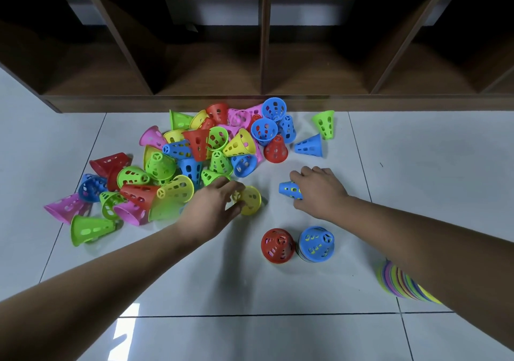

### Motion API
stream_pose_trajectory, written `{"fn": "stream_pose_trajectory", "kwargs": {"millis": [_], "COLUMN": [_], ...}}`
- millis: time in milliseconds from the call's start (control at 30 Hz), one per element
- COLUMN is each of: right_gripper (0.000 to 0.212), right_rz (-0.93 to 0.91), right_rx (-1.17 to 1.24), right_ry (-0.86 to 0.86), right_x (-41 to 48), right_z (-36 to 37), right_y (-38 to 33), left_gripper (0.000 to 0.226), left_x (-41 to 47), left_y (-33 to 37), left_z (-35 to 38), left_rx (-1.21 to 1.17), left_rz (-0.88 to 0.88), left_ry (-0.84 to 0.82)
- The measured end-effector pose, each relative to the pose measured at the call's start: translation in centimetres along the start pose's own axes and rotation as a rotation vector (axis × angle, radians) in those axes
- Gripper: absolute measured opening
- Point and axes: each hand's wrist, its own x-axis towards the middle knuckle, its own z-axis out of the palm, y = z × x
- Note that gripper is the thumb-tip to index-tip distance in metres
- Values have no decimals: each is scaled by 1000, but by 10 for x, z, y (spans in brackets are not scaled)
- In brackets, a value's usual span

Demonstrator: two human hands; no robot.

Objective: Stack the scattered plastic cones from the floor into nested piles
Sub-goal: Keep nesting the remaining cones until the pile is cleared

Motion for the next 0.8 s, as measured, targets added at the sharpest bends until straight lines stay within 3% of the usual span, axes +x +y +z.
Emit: {"fn": "stream_pose_trajectory", "kwargs": {"millis": [133, 300, 667, 800], "right_gripper": [46, 41, 35, 37], "right_rz": [69, 131, 177, 167], "right_rx": [432, 761, 1031, 1013], "right_ry": [46, 41, 125, 108], "right_x": [-16, -48, -134, -154], "right_z": [-7, -22, -53, -51], "right_y": [7, 13, 4, 3], "left_gripper": [34, 27, 37, 35], "left_x": [-8, -17, -31, -29], "left_y": [22, 50, 101, 107], "left_z": [-10, -26, -29, -32], "left_rx": [-111, -228, -295, -292], "left_rz": [-15, 1, 172, 216], "left_ry": [58, 94, 104, 127]}}
